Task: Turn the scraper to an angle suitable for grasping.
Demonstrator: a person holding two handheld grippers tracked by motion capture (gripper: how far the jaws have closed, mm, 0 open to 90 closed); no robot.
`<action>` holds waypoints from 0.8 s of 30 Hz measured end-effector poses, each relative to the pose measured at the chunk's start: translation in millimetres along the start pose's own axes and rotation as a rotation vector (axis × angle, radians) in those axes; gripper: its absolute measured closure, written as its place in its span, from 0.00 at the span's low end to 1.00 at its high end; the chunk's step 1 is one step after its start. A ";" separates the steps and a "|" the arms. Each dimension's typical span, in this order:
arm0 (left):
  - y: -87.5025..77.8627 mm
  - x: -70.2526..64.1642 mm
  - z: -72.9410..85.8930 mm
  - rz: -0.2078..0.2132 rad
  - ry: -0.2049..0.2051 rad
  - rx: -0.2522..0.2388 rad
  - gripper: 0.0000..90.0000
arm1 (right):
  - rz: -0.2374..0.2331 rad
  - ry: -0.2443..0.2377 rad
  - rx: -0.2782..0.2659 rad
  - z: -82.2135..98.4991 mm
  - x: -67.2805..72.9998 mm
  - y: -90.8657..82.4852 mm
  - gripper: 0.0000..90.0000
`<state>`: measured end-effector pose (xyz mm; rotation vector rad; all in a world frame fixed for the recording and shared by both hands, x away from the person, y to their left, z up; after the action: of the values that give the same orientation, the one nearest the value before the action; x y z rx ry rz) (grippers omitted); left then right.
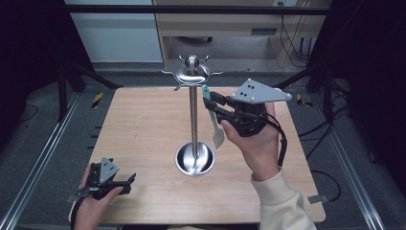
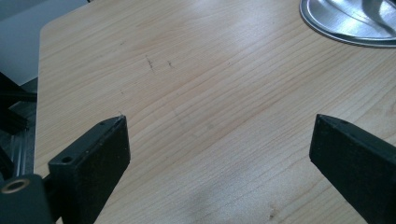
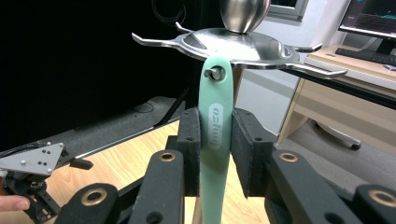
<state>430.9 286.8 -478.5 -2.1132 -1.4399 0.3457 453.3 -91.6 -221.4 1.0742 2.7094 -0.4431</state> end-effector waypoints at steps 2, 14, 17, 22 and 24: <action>-0.1 0.0 0.0 0.000 0.000 0.001 0.05 | 0.001 0.001 -0.001 0.0 0.3 0.7 0.82; 0.2 1.1 0.2 -0.007 -0.005 -0.003 0.05 | -0.005 0.008 -0.013 1.5 -0.6 0.6 0.82; -0.3 1.9 0.2 -0.007 -0.005 -0.001 0.05 | -0.005 0.010 -0.016 1.9 -0.4 1.9 0.82; 0.4 2.7 0.4 -0.006 -0.008 -0.001 0.05 | -0.007 0.011 -0.016 2.0 -0.9 2.3 0.82; 0.5 2.6 0.7 -0.004 -0.006 0.003 0.05 | -0.007 0.012 -0.015 1.8 -0.7 2.2 0.82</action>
<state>431.9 289.3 -479.1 -2.1084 -1.4460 0.3520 455.4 -91.2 -223.4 1.0669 2.7230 -0.4184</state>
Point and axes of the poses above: each handheld gripper's, and its own axes: y roughly forward along the jaws, z roughly out of its underside, x roughly to its left, the point moved 2 cm from there along y, roughly forward along the jaws, and after that the axes turned 11 degrees about -y, right-handed, at the moved point
